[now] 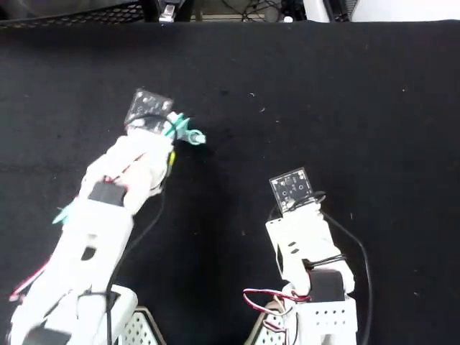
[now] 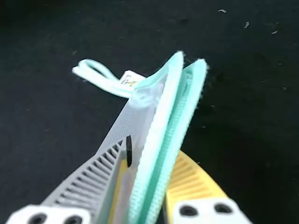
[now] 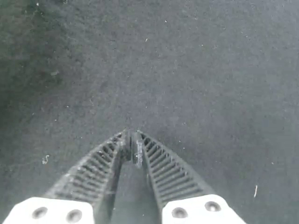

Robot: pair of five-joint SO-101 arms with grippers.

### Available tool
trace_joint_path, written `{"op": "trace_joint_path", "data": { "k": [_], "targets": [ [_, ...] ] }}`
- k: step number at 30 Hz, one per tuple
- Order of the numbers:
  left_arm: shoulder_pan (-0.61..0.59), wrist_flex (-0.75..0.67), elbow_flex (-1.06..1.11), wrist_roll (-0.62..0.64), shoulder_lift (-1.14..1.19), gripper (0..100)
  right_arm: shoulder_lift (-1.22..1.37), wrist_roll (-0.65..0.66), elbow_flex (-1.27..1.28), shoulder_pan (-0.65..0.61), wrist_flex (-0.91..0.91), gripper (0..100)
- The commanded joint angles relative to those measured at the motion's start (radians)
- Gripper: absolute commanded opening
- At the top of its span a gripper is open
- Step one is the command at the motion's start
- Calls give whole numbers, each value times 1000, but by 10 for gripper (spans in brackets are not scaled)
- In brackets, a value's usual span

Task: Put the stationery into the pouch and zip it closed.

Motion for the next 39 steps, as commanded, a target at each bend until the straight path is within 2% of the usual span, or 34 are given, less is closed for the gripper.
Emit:
{"op": "trace_joint_path", "data": {
  "k": [1,7,13,16,20,26,33,36,39],
  "targets": [
    [105,-18,-81,11,80,103,-58,-2,1,-9,5,18],
    [189,172,-97,11,84,106,-58,-2,1,-9,3,18],
    [179,569,-177,11,-26,102,-58,-2,1,-9,3,18],
    [188,686,-223,18,-121,103,-58,-2,1,-9,3,18],
    [188,669,-242,175,-239,110,-58,-2,1,-9,3,18],
    [179,546,-189,315,-307,254,-58,-2,1,-9,5,18],
    [177,255,-139,328,-318,249,-58,-2,1,-9,6,18],
    [171,256,-143,316,-327,249,-58,-2,1,-9,6,18],
    [139,327,-156,259,-393,249,-58,-2,1,-9,6,18]
  ]
}}
